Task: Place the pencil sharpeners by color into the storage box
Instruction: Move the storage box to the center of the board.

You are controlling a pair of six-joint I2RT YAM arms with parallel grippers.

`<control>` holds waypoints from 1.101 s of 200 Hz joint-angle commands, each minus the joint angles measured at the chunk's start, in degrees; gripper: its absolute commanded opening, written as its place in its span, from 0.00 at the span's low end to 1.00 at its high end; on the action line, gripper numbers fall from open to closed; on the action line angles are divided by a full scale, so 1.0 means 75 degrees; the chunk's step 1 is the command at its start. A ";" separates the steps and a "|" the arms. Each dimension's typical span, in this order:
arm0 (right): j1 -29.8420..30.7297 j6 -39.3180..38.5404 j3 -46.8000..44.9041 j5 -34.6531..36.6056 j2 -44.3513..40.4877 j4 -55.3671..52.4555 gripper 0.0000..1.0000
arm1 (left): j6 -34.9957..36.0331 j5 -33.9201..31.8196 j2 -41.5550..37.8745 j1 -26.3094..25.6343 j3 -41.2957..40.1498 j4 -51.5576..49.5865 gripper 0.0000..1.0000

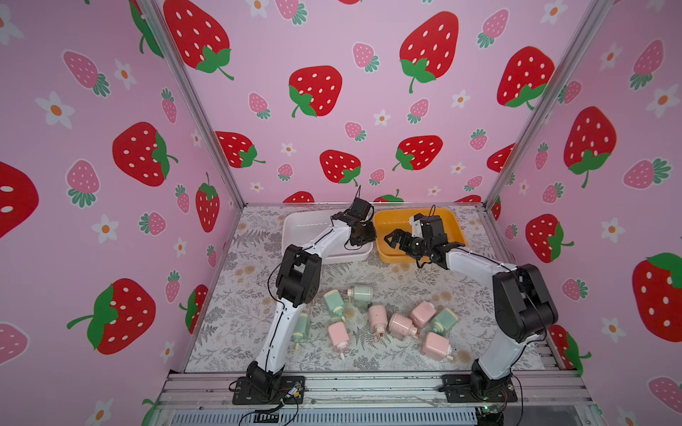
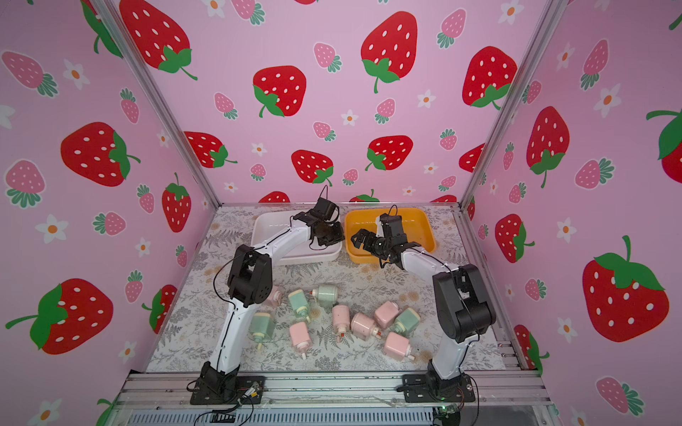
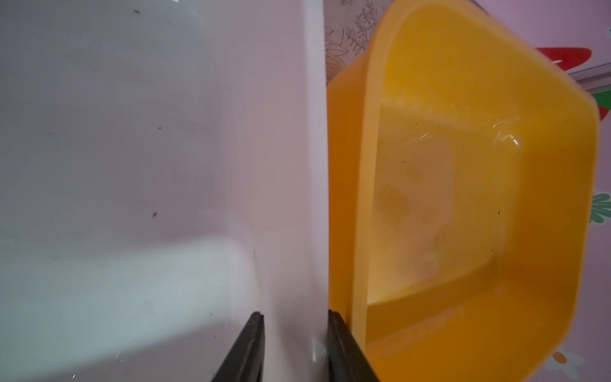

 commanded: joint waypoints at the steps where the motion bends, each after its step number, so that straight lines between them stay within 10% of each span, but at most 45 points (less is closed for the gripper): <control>1: 0.0041 0.0063 0.0165 -0.0237 0.0154 0.0234 1.00 | 0.0285 0.0095 -0.0620 0.0018 -0.0158 0.0137 0.42; 49: 0.0055 0.0168 0.0231 -0.0693 0.0455 0.0748 1.00 | 0.0384 0.0049 -0.1013 0.0200 -0.0639 0.0655 0.64; 85: 0.0174 0.0204 0.0638 -0.0915 0.0946 0.0851 1.00 | 0.0655 0.0092 -0.0197 0.0226 0.0443 0.0316 1.00; 220: 0.0643 0.0297 0.1709 -0.0838 0.2016 0.0821 1.00 | 0.0917 0.1071 0.0714 0.0189 0.1464 0.0215 0.99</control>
